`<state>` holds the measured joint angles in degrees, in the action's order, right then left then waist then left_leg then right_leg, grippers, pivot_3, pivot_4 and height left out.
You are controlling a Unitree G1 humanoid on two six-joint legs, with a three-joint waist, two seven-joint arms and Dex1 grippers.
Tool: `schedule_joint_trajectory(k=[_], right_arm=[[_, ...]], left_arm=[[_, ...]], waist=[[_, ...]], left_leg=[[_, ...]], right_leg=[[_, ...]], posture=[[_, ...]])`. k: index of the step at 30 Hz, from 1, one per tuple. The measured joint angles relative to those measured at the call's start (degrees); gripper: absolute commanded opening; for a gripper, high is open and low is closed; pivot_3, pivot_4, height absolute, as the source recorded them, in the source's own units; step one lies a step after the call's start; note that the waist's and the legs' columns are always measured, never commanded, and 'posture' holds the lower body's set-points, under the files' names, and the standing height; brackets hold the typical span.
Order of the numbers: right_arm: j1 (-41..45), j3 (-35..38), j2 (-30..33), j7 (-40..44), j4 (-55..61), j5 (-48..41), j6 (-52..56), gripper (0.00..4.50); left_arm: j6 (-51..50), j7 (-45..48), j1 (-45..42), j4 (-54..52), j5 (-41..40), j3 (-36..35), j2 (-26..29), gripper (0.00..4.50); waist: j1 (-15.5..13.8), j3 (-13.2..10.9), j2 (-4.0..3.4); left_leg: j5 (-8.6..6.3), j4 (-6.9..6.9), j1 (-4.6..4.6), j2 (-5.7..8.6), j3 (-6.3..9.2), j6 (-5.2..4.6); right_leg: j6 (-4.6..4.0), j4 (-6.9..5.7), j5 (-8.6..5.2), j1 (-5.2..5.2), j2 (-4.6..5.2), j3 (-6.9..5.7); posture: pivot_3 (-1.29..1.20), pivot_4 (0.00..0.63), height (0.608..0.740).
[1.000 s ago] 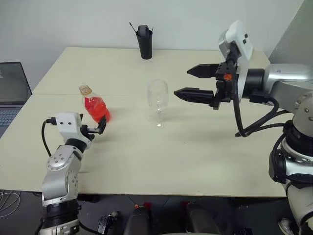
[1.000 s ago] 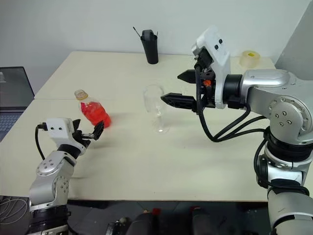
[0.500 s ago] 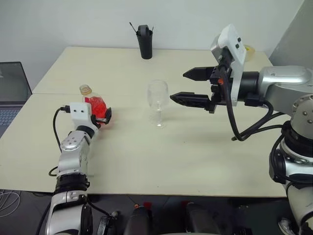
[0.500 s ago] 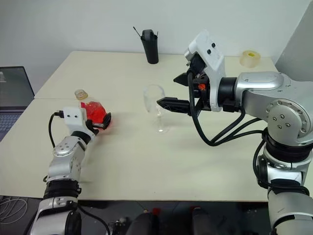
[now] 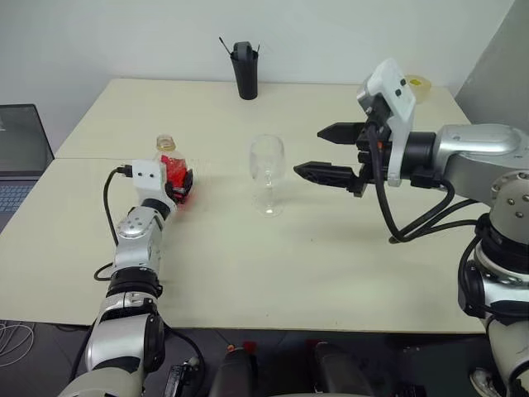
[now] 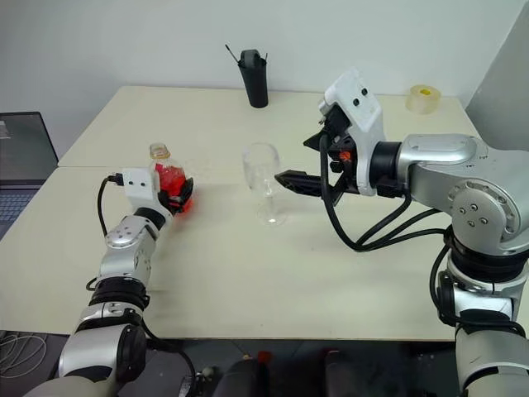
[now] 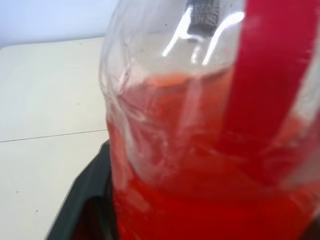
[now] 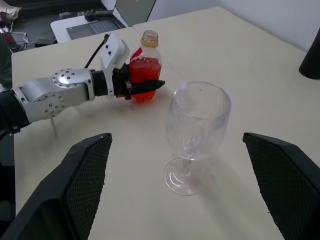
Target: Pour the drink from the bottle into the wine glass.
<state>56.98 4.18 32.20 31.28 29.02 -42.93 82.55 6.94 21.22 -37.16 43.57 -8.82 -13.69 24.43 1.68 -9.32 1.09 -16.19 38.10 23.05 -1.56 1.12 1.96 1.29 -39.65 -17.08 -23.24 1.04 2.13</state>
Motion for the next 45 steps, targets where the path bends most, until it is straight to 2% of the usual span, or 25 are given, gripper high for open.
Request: schedule_joint_trajectory(k=[5, 9, 15, 22, 27, 32, 45], right_arm=[[-0.1, 0.1, 0.0, -0.7, 0.5, -1.2, 0.1, 4.5], [-2.4, 1.3, 2.0, -0.1, 3.0, -2.5, 0.1, 4.5], [-13.9, 6.7, 5.0, 0.9, 10.6, -5.5, -4.9, 4.5], [-25.4, 9.6, 6.1, 0.3, 15.3, -4.8, -14.6, 4.5], [-26.8, 8.1, 7.1, -1.7, 15.7, -3.1, -18.2, 4.5], [-27.4, 7.5, 7.9, -3.3, 15.9, -3.1, -19.5, 4.5], [-28.5, 6.4, 9.2, -4.9, 16.6, -3.6, -20.6, 4.5]], left_arm=[[0.1, 1.1, -0.9, 1.1, 0.0, 0.3, 0.1, 1.33], [0.0, 4.4, -1.9, 0.4, 0.0, 1.5, 0.2, 1.01], [1.3, 11.1, -6.3, -5.5, 0.9, 5.2, 2.9, 1.0], [8.6, 15.3, -13.5, -5.4, 5.2, 10.3, 4.4, 0.97], [15.4, 15.6, -18.0, 0.6, 9.2, 13.4, 4.6, 0.95], [20.7, 15.1, -18.7, 5.8, 12.3, 14.7, 4.6, 0.95], [31.0, 9.4, -21.2, 11.4, 21.6, 19.5, 7.5, 0.95]], waist=[[0.0, 0.0, 0.01], [0.0, -0.1, 0.1], [-0.2, -0.1, 0.13], [0.0, -0.1, 0.13], [0.2, -0.1, 0.13], [0.0, -0.1, 0.14], [0.0, -0.1, 0.15]], left_leg=[[0.0, 0.0, 0.01, 0.0, 0.0, 0.0], [0.0, 0.02, 0.15, 0.0, 0.14, 0.0], [0.01, 0.11, 0.44, 0.05, 0.27, 0.0], [0.01, 0.14, 0.4, 0.07, 0.23, -0.01], [0.01, 0.13, 0.31, 0.07, 0.17, -0.01], [0.01, 0.13, 0.33, 0.05, 0.18, -0.01], [0.01, 0.15, 0.35, 0.05, 0.19, -0.01]], right_leg=[[0.0, 0.01, 0.0, 0.0, 0.0, -0.01], [0.0, 0.11, 0.0, -0.01, -0.01, -0.08], [0.0, 0.15, 0.0, -0.13, -0.04, -0.15], [0.02, 0.12, 0.01, -0.1, -0.26, -0.15], [0.01, 0.09, 0.01, -0.1, -0.45, -0.14], [0.01, 0.11, 0.01, -0.11, -0.44, -0.15], [0.01, 0.1, 0.01, -0.11, -0.42, -0.16]], posture=[[0.0, 0.15, 0.74], [0.0, 0.15, 0.74], [0.0, 0.15, 0.74], [0.0, 0.15, 0.74], [0.0, 0.15, 0.74], [0.0, 0.15, 0.74], [0.0, 0.15, 0.74]])
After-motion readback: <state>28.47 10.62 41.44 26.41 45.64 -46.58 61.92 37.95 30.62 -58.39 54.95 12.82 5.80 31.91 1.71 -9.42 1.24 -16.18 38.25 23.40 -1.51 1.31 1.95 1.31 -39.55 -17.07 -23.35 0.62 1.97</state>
